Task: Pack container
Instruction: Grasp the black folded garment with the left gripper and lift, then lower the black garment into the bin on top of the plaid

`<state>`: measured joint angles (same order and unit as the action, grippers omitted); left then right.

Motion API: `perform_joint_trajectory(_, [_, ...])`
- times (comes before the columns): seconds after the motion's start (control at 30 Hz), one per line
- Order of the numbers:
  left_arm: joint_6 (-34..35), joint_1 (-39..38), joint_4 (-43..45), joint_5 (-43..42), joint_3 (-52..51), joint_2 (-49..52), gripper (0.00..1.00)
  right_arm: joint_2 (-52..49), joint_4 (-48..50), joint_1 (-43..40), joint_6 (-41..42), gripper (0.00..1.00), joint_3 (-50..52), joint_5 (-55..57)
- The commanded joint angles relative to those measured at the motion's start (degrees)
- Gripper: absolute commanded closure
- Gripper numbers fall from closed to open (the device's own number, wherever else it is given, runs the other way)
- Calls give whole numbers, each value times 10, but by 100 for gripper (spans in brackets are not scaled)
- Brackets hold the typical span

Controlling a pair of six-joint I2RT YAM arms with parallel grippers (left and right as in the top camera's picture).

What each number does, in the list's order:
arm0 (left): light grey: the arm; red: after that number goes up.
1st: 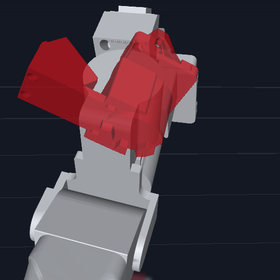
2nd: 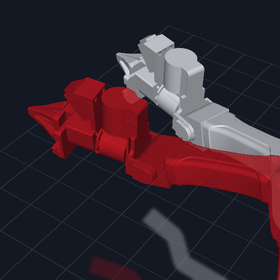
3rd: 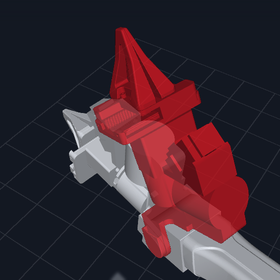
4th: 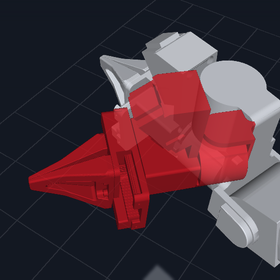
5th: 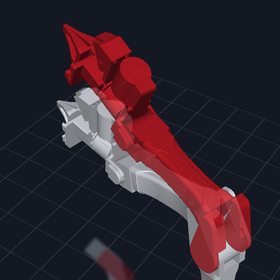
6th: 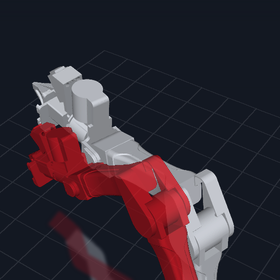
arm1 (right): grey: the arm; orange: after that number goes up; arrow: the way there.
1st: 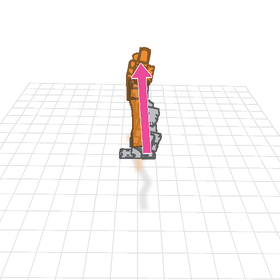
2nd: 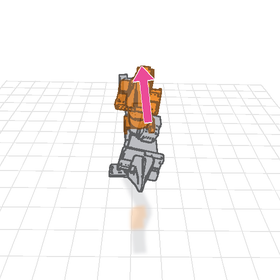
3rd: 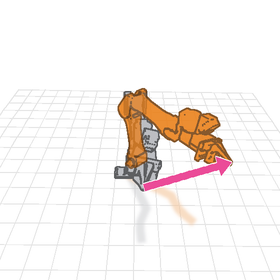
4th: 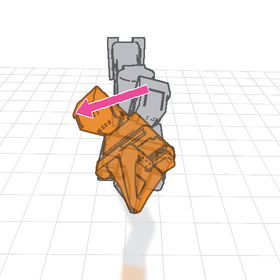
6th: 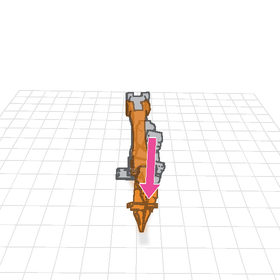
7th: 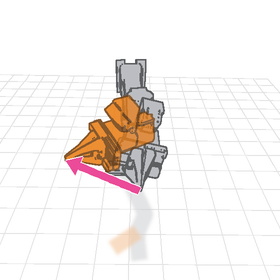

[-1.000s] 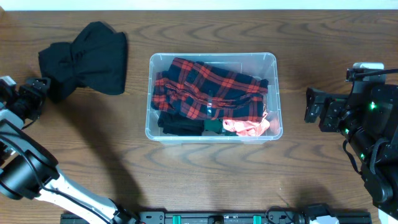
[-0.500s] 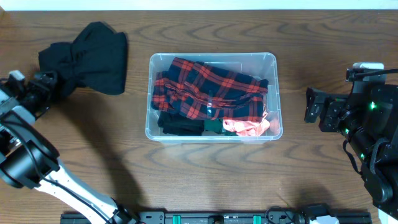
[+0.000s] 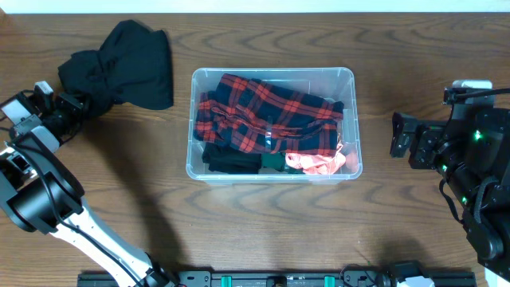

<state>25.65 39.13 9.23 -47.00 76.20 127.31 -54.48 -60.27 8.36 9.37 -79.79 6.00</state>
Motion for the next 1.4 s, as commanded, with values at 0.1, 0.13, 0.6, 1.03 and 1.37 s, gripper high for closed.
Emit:
perform_joint_trajectory(0.1, [-5,-2,-18,-181,-2,-28,94,1,0,-5,-9,1,-4,2])
perform_joint_trajectory(0.13, [-5,-2,-30,-198,-2,-39,94,1,0,-5,-9,1,-4,2])
perform_joint_trajectory(0.6, [17,-38,-150,-244,-2,-405,94,1,0,-5,-9,1,-4,2])
perform_joint_trajectory(1.03, [111,-290,-155,-152,-2,-617,94,1,0,-5,-9,1,-4,2])
perform_joint_trajectory(1.37, [26,-597,-141,87,-2,-557,94,1,0,-5,-9,1,-4,2])
